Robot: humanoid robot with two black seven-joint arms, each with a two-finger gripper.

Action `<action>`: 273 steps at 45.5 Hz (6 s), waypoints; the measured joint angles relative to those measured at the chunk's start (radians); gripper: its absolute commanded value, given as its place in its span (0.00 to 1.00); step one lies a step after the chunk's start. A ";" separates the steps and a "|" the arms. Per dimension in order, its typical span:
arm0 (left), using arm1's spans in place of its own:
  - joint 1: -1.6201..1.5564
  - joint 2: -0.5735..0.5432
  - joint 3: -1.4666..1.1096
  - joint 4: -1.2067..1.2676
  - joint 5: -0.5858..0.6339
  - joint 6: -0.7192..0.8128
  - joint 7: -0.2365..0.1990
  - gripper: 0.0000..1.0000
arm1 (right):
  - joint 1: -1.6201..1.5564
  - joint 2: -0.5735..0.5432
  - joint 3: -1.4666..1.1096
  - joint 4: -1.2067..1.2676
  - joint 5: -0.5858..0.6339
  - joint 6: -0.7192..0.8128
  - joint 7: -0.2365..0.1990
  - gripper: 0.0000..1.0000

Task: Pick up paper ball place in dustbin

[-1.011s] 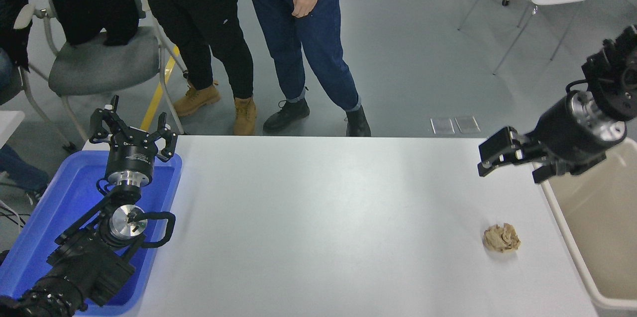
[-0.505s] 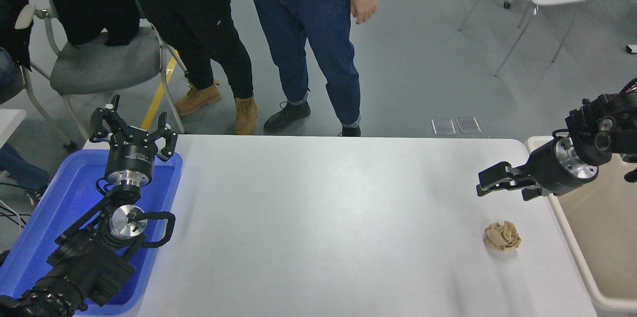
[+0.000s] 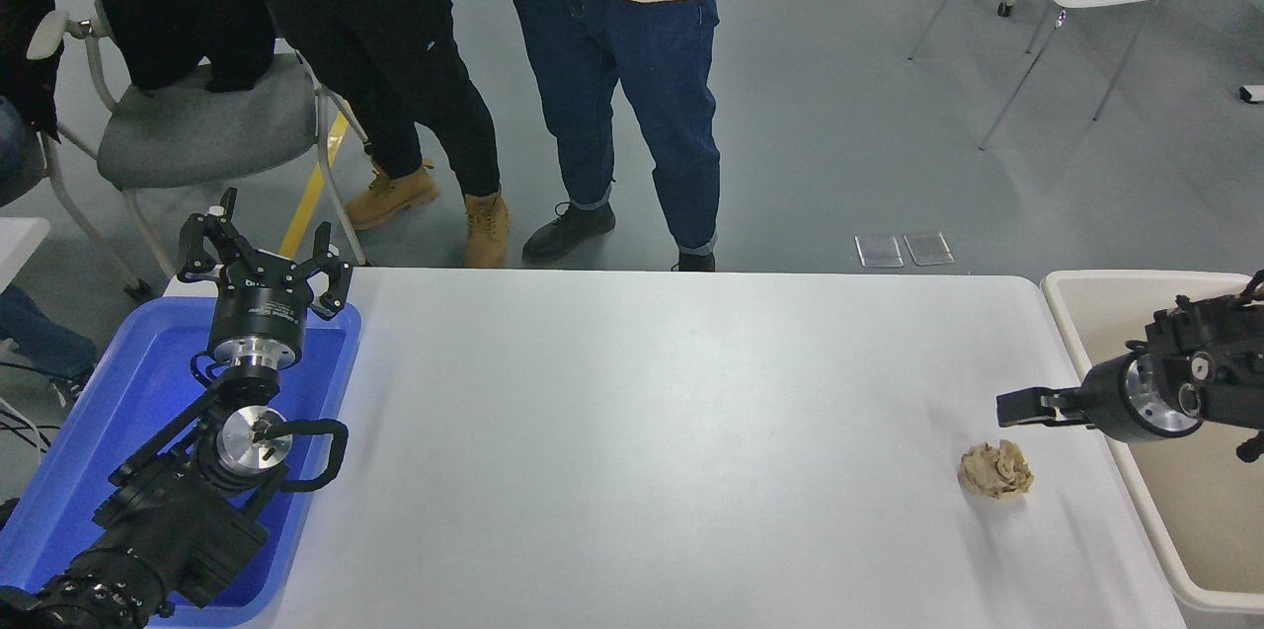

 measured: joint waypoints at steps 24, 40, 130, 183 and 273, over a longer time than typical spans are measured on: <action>0.000 0.000 0.000 0.000 0.000 0.000 0.000 0.99 | -0.112 0.041 0.064 -0.067 -0.002 -0.021 -0.001 1.00; 0.000 0.000 0.000 0.000 0.000 0.000 0.000 0.99 | -0.208 0.087 0.142 -0.185 0.006 -0.045 -0.003 1.00; -0.001 0.001 0.005 0.000 0.002 0.000 0.002 0.99 | 1.046 -0.075 -0.561 0.480 -0.003 0.266 -0.002 0.00; -0.001 0.001 0.003 0.000 0.000 0.000 0.000 0.99 | -0.252 -0.126 0.212 -0.614 -0.126 0.051 0.021 0.00; -0.001 0.000 0.003 0.001 0.000 0.000 -0.001 0.99 | -0.496 0.144 1.487 -0.218 0.811 -0.028 0.004 1.00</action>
